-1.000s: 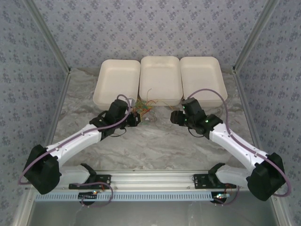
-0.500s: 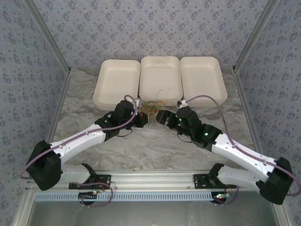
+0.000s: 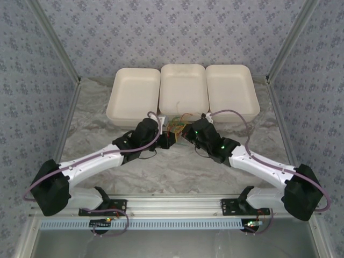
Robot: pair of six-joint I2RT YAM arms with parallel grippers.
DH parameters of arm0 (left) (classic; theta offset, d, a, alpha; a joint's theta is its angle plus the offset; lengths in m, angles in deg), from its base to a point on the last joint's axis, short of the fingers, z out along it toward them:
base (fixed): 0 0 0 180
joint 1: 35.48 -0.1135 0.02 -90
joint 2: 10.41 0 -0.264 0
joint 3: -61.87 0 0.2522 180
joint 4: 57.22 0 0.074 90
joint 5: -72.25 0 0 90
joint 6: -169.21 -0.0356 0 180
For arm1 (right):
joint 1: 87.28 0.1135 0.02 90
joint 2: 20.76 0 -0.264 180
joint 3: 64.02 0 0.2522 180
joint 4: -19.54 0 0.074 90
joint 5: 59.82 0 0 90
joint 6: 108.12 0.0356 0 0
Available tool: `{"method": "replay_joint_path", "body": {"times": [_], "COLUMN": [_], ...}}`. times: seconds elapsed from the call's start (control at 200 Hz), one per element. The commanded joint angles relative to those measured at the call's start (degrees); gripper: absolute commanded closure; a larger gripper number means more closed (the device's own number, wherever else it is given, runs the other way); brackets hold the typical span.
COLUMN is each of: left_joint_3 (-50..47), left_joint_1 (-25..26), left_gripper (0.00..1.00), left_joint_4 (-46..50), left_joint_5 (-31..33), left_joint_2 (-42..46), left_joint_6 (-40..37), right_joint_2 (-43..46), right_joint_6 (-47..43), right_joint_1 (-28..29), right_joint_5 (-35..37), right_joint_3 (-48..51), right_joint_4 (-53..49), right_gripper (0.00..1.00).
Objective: Untangle the cables
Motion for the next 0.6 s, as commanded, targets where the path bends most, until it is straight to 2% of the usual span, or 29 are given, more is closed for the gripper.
{"method": "replay_joint_path", "body": {"times": [0.0, 0.07, 0.24, 0.3, 0.37, 0.44, 0.48, 0.55, 0.6], "left_joint_3": [1.71, 2.99, 4.59, 3.87, 2.58, 1.49, 1.38, 1.15, 0.83], "left_joint_1": [-0.19, -0.68, -3.57, -4.89, -6.52, -7.31, -7.44, -7.49, -7.46], "left_gripper": [1.0, 1.0, 1.0, 1.0, 1.0, 1.0, 1.0, 1.0, 1.0], "left_joint_4": [2.98, 7.55, 15.79, 16.25, 14.87, 12.52, 11.81, 10.3, 8.67], "left_joint_5": [0.89, 1.37, 0.42, -0.9, -2.76, -4.09, -4.37, -5.03, -5.61], "left_joint_2": [3.64, 4.92, 6.42, 7.22, 8.48, 9.52, 9.57, 9.31, 8.94], "left_joint_6": [1.05, 0.6, -1.43, -1.52, -0.75, -0.17, 0.12, 0.46, 1.08], "right_joint_2": [2.78, 3.69, 4.39, 3.71, 2.42, 3.02, 4.41, 7.64, 9.33], "right_joint_6": [-5.6, -10.25, -22.91, -25.97, -27.86, -27.17, -25.43, -20.82, -15.69], "right_joint_1": [-1.6, -2.85, -4.66, -4.99, -5.77, -3.97, -1.83, 2.1, 3.44], "right_joint_5": [5.07, 5.7, 1.8, 0.84, -3.5, -4.47, -3.61, -2.21, -3.28], "right_joint_3": [-4.52, -6.87, -10.57, -12.42, -14.46, -14.62, -13.74, -9.45, -5.85], "right_joint_4": [-8.13, -14.19, -17.97, -20.48, -23.19, -24.51, -24.28, -19.47, -14.08], "right_gripper": [1.0, 1.0, 1.0, 1.0, 1.0, 1.0, 0.87, 0.56, 0.44]}}
